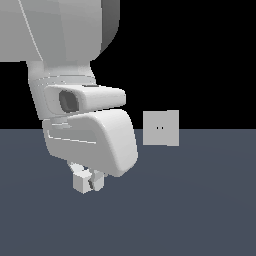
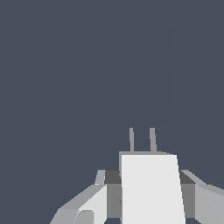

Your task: Plug the charger into the wall socket.

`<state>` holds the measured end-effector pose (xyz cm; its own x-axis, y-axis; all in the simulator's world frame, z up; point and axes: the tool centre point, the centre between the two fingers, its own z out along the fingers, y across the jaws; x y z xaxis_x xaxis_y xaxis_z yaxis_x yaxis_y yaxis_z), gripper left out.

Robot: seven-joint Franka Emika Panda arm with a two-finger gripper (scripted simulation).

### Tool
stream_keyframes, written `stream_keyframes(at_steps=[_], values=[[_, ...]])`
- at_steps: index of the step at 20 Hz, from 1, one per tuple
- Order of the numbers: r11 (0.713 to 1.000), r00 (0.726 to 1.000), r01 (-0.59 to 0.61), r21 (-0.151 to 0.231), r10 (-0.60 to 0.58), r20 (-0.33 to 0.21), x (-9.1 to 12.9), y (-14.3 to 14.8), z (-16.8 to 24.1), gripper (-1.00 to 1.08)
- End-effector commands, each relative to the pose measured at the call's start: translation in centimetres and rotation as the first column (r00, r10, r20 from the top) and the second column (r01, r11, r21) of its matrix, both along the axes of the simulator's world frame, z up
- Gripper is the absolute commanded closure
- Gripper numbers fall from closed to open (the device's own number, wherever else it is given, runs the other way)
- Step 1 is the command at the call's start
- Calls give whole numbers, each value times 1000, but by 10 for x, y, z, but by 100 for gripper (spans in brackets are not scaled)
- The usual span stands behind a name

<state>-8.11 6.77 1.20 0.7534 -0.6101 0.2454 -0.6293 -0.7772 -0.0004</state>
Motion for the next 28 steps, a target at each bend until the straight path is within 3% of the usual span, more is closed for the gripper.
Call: stream_keyframes(at_steps=[1, 14, 28], values=[[1000, 1000, 0, 0, 0, 0, 0, 0, 0, 108], [1000, 1000, -22, -1, 22, 1, 2, -8, 4, 108], [983, 983, -183, -4, 183, 4, 20, -61, 33, 108]])
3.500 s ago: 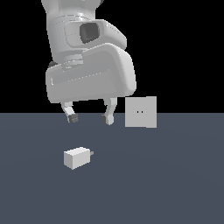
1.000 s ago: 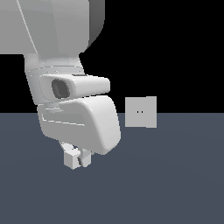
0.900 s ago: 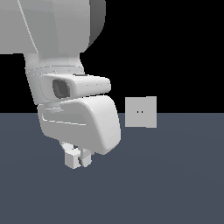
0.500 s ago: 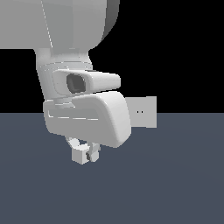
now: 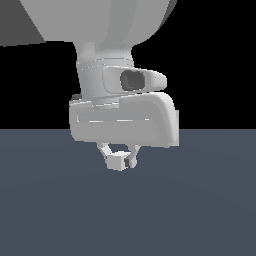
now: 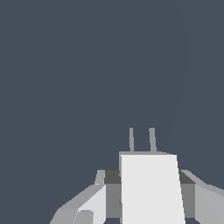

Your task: Plug the charger into the wall socket.

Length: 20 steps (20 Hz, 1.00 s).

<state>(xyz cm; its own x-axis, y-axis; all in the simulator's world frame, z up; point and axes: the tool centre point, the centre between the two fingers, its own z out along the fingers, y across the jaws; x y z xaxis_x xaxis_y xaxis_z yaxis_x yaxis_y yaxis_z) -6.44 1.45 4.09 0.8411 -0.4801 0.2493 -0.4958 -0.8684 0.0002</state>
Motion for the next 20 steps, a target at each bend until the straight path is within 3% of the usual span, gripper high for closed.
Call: stream_keyframes(at_steps=[1, 20], values=[[999, 999, -37, -1, 37, 1, 5, -12, 7, 108], [961, 961, -276, 1, 276, 0, 50, -81, 50, 108]])
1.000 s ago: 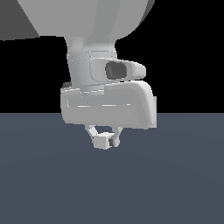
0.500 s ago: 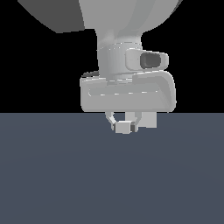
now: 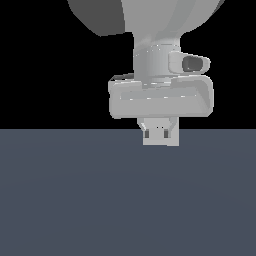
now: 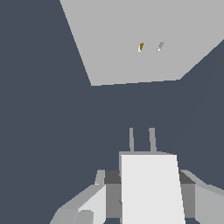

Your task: Plug the charger into the wall socket.

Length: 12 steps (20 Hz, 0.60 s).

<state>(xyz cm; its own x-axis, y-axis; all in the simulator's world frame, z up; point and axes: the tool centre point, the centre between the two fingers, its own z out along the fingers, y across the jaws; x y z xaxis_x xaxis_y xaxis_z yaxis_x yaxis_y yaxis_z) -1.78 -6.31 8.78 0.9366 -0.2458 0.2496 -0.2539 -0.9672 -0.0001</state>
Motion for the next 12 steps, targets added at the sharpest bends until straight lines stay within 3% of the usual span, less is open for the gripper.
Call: stream_keyframes(at_steps=[1, 12], values=[[1000, 1000, -26, 1, 26, -1, 5, -6, 4, 108], [997, 997, -81, 1, 81, -3, 19, -19, 13, 108]])
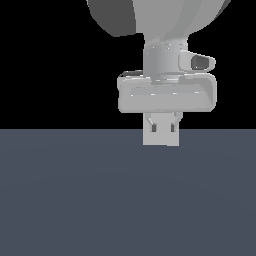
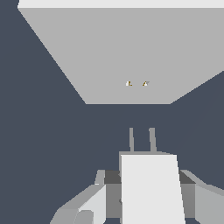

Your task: Plug the charger into the wall socket.

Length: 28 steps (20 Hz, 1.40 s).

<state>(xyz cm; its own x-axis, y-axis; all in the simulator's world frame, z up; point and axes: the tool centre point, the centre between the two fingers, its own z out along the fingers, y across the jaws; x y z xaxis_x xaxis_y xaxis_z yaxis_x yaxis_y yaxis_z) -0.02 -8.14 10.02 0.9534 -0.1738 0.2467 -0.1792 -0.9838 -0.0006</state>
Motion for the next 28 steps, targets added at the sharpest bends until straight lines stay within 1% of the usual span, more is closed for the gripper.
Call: stream_keyframes(at_steps=[1, 11, 15, 19, 28], values=[[1000, 1000, -6, 0, 6, 0, 1, -1, 1, 108], [1000, 1000, -2, 0, 2, -1, 0, 1, 0, 108], [1000, 1000, -2, 0, 2, -1, 3, 0, 0, 108], [1000, 1000, -2, 0, 2, -1, 12, -1, 0, 108], [1000, 1000, -1, 0, 1, -1, 42, -7, 0, 108]])
